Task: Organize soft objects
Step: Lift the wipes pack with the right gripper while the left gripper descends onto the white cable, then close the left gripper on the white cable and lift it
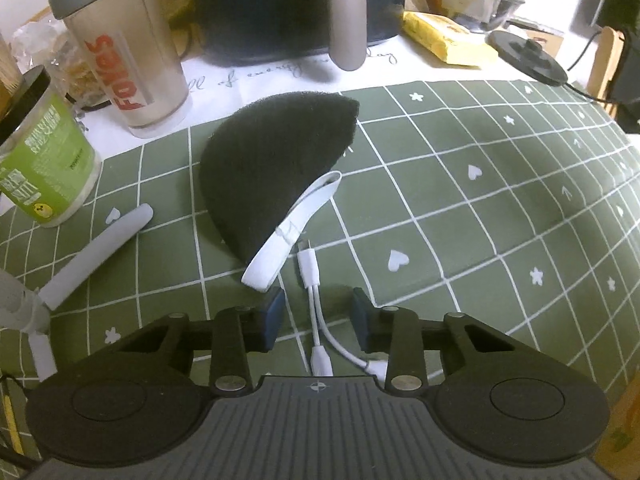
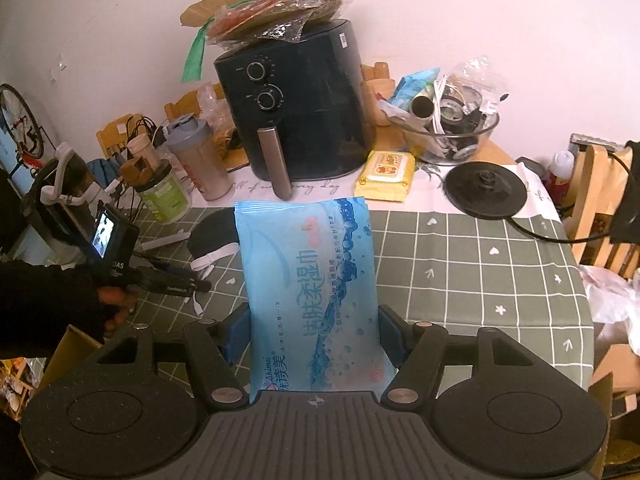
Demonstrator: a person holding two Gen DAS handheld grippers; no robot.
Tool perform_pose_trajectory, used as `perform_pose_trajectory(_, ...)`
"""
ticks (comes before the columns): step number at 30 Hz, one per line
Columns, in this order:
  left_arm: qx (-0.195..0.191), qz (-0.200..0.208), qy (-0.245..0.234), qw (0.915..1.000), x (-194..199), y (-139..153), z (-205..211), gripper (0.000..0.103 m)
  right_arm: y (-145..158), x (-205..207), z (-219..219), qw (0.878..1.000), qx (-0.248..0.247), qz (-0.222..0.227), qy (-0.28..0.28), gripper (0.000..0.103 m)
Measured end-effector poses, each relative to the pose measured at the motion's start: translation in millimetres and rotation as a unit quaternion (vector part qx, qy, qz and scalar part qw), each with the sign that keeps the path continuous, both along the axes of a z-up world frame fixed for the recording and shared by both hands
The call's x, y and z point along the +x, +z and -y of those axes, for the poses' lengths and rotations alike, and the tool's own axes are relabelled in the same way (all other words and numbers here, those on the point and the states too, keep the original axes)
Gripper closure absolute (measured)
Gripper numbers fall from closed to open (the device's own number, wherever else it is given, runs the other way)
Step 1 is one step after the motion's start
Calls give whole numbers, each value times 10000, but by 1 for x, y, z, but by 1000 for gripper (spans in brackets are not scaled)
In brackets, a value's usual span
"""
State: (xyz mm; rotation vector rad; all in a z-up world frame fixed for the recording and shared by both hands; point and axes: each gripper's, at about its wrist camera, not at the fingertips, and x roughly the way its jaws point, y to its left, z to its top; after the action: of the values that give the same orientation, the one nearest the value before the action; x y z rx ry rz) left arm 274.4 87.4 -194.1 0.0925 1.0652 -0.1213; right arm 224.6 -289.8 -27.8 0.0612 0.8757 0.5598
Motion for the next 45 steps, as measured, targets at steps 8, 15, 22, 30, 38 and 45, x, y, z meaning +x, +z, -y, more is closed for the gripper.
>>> perform_pose_trajectory(8, -42, -92, 175, 9998, 3, 1, -7, 97, -4, -9, 2, 9999, 30, -93, -47, 35)
perform_pose_trajectory(15, -237, -60, 69, 9997, -7, 10, -2, 98, -6, -11, 2, 9999, 47, -157, -10, 35)
perform_pose_trajectory(22, -431, 162, 6, 9989, -20, 32, 5, 98, -5, -10, 4, 9998, 127, -132, 71, 35)
perform_pose_trajectory(30, -520, 348, 43, 9980, -36, 59, 8, 98, 0, -14, 4, 9994, 262, -70, 220, 35)
perform_pose_trajectory(38, -541, 589, 88, 9968, -55, 91, 11, 98, 7, -25, 1, 9986, 298, 1, 437, 35)
perform_pose_trajectory(45, -614, 849, 109, 9944, -75, 122, 15, 98, 15, -35, 5, 9978, 388, 90, 534, 35)
